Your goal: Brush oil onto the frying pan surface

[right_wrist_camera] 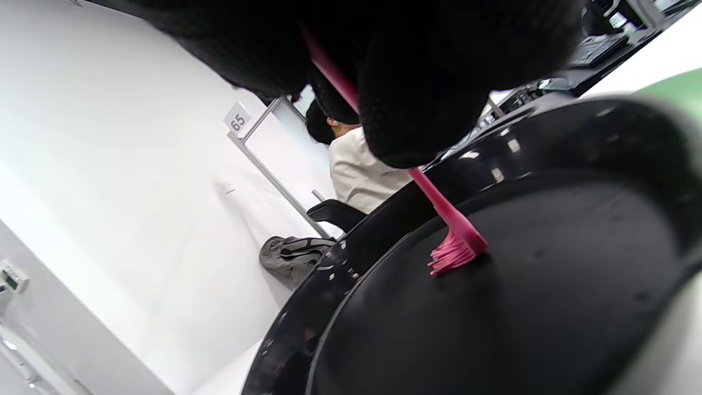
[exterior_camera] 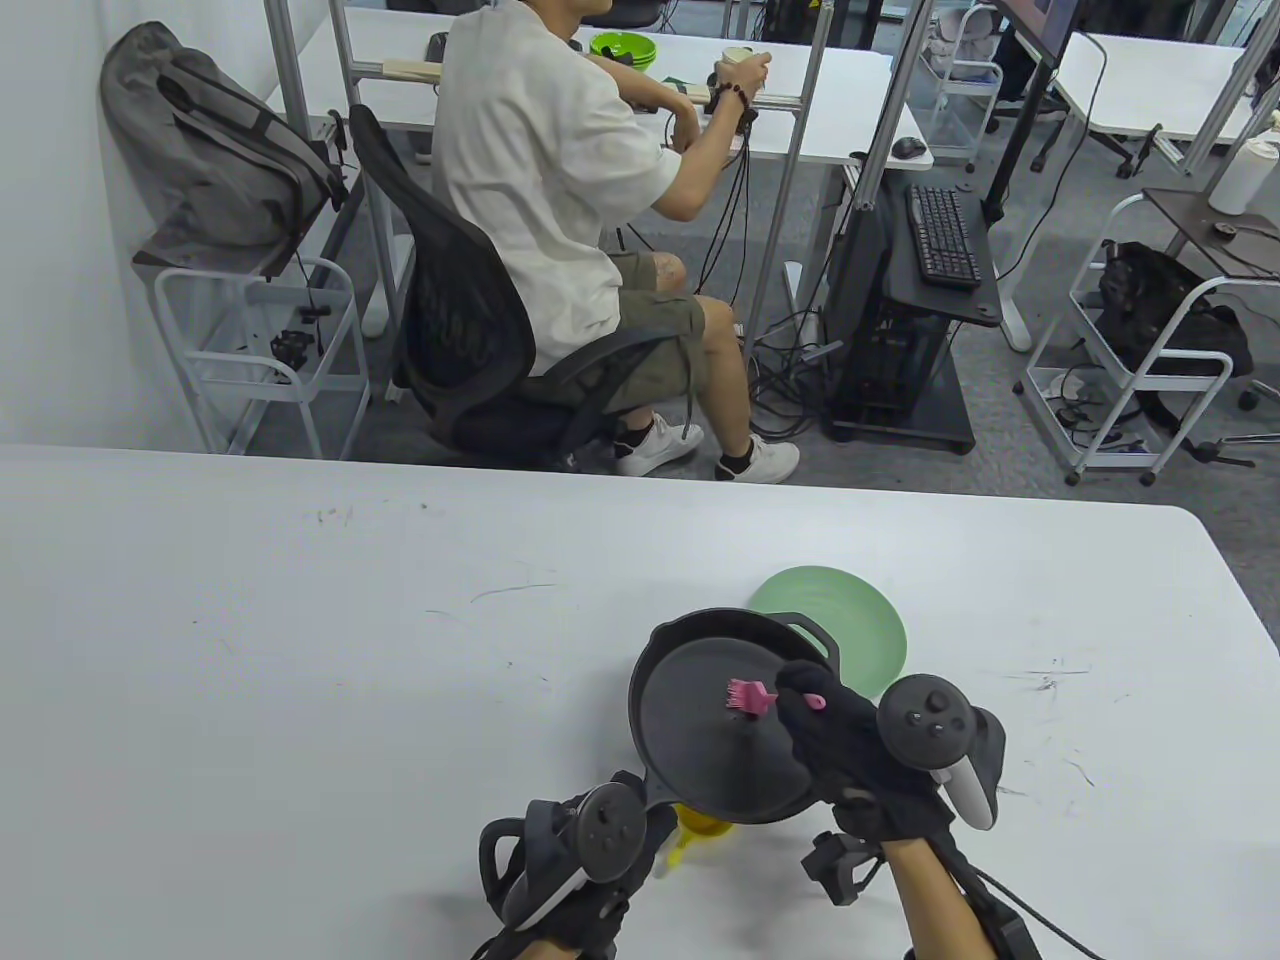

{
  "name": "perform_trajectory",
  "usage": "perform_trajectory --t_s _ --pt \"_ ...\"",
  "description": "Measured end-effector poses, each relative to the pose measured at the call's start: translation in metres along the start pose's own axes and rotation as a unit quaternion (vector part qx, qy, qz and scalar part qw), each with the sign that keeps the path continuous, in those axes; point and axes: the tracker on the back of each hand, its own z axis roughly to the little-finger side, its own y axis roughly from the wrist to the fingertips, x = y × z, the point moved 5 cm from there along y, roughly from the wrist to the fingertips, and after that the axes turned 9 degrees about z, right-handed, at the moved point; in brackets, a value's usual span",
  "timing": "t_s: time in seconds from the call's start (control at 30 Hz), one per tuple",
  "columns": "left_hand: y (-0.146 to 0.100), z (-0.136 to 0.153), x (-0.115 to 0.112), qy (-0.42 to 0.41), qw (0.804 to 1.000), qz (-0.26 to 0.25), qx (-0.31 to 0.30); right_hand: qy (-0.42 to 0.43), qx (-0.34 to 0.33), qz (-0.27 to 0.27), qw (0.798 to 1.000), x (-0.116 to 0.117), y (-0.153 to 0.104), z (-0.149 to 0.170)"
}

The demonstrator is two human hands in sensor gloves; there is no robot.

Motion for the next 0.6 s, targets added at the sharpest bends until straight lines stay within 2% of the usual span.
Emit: perform_trajectory --t_s 0.3,0.47,0.6 --pt "0.0 0.008 0.006 0.004 1.0 -0.011 0.012 -0.08 -0.004 0.041 0.996 -0.015 0.0 0.003" --pt "0.0 0.021 0.01 -0.008 0.999 -0.016 0.03 -0.032 -0.032 0.074 0.996 -0.028 -0.003 -0.001" --pt "0.0 0.039 0.017 -0.027 0.998 -0.024 0.054 0.037 -0.063 0.09 0.993 -0.041 -0.006 -0.005"
